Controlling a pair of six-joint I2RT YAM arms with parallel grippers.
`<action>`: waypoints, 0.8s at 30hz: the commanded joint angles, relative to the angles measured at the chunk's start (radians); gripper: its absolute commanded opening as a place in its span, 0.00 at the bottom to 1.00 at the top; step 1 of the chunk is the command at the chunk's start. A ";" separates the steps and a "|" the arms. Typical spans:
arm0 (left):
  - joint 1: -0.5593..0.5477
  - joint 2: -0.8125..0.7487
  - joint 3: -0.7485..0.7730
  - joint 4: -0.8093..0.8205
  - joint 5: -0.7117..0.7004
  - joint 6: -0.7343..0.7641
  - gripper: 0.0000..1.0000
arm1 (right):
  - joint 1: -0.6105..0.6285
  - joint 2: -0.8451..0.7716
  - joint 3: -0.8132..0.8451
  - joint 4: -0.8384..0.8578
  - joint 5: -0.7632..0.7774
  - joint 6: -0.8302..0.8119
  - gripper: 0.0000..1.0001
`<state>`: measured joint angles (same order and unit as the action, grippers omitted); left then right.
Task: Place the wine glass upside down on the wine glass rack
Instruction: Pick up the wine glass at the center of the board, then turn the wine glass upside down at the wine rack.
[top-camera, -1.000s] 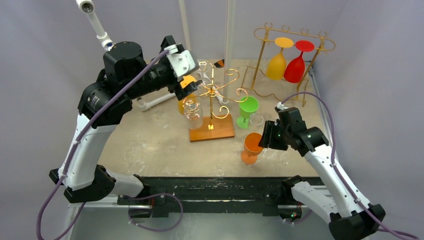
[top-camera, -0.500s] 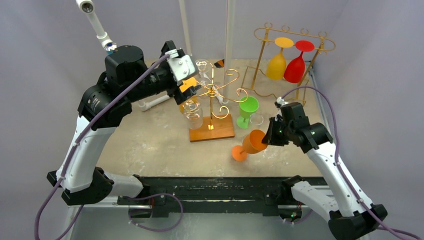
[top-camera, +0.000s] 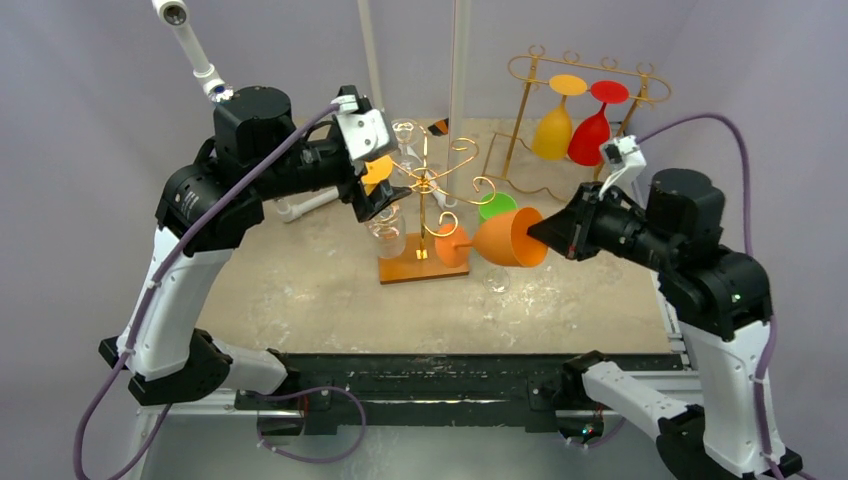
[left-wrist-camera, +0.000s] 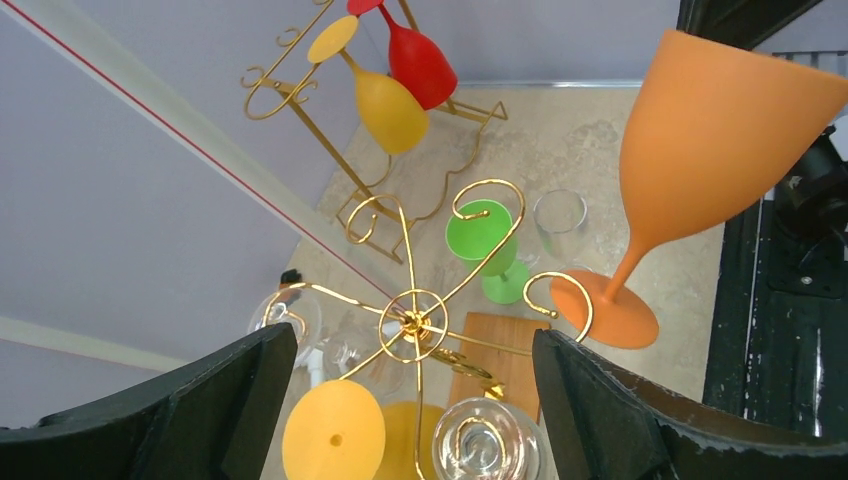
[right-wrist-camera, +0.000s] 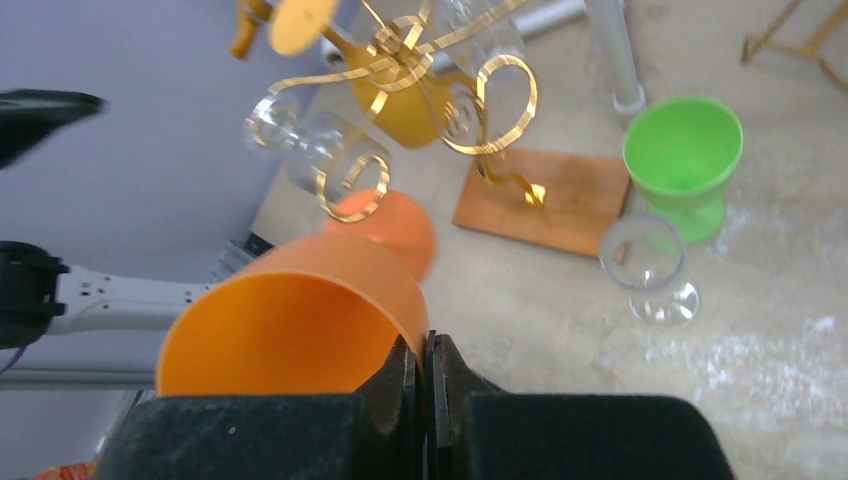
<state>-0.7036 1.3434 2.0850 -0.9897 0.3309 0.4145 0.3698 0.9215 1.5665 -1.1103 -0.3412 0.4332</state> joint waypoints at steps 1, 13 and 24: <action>-0.004 0.052 0.121 -0.103 0.004 -0.151 0.95 | 0.004 0.081 0.250 -0.010 -0.049 -0.010 0.00; -0.002 0.053 0.119 -0.124 0.067 -0.160 0.94 | 0.004 0.206 0.496 -0.019 -0.051 0.007 0.00; -0.004 0.070 -0.181 0.082 -0.127 -0.038 0.81 | 0.004 0.024 0.099 0.050 -0.010 0.040 0.00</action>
<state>-0.7036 1.3598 1.9175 -0.9764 0.3538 0.4072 0.3729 0.9802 1.6974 -1.1496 -0.3325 0.4377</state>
